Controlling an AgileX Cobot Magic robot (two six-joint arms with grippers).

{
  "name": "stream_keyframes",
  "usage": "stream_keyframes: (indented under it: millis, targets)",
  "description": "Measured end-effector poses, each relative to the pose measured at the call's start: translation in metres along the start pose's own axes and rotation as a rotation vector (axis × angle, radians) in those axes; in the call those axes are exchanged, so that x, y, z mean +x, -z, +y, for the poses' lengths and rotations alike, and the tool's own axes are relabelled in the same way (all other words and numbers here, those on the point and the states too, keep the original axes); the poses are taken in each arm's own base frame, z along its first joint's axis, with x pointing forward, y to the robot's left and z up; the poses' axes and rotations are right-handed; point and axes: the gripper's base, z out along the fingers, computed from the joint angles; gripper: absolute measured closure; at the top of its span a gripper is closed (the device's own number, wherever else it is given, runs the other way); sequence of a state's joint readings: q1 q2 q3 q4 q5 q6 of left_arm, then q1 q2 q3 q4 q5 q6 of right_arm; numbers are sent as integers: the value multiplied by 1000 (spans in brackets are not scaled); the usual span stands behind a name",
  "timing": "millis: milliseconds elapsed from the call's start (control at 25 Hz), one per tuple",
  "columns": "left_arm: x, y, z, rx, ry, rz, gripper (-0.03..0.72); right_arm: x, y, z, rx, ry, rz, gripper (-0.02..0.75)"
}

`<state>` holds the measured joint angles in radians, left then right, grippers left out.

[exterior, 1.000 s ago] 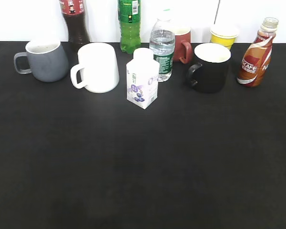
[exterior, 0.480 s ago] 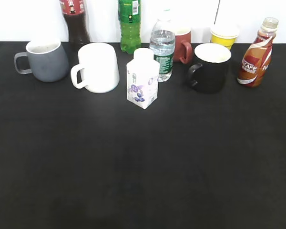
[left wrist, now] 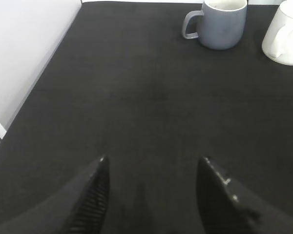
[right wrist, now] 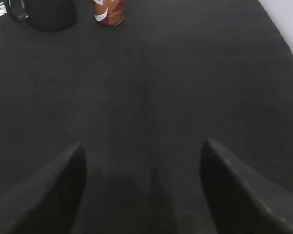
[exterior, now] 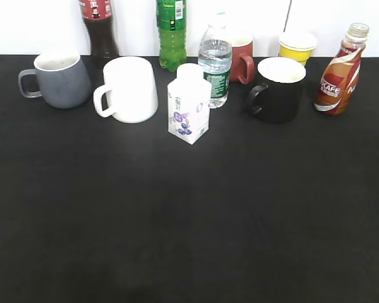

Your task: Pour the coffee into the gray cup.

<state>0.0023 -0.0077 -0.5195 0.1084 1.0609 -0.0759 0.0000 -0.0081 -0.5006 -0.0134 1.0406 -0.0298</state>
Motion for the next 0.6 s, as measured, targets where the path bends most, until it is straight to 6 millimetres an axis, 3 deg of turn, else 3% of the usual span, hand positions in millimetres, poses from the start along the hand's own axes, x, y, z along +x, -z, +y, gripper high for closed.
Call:
stream_keyframes:
  millis: [600]
  targets:
    - [0, 0, 0, 0, 0, 0, 253, 0, 0, 0, 0, 0, 0, 168]
